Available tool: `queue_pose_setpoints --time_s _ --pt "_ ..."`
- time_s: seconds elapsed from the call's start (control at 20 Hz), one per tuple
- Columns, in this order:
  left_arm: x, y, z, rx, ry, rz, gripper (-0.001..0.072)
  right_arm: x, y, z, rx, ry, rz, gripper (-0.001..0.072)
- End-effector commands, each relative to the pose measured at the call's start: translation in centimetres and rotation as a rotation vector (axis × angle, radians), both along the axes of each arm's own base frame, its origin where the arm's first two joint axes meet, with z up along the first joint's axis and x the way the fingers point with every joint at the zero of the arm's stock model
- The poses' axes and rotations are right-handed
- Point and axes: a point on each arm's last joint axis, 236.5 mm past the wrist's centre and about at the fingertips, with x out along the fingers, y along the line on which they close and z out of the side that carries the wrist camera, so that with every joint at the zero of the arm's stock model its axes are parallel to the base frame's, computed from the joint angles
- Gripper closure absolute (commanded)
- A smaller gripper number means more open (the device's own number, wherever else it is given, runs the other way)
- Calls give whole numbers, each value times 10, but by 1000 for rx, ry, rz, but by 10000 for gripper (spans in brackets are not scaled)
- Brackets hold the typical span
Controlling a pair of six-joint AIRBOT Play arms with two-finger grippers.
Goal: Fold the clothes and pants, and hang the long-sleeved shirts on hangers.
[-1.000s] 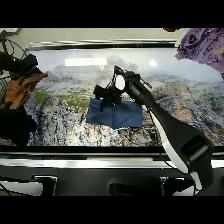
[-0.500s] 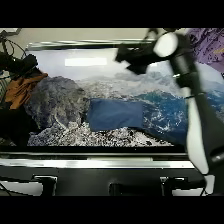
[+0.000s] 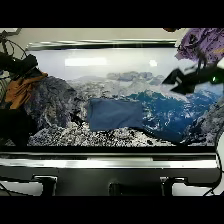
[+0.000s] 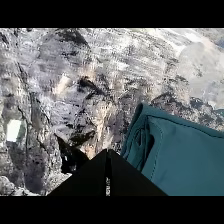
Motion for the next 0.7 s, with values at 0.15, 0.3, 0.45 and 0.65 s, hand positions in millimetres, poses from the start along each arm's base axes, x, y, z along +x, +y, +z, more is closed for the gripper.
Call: queue_pose_setpoints --time_s 0.15,0.3,0.45,0.65 --pt "0 1 0 1 2 0 688 -48 39 -115 267 64 -7 108" --pt "0 1 0 1 2 0 688 -57 51 -138 328 86 -34 148" --pt "0 1 0 1 2 0 689 -53 67 -154 302 80 -14 178" --pt "0 1 -1 0 3 0 689 -45 99 -170 276 71 -5 273"
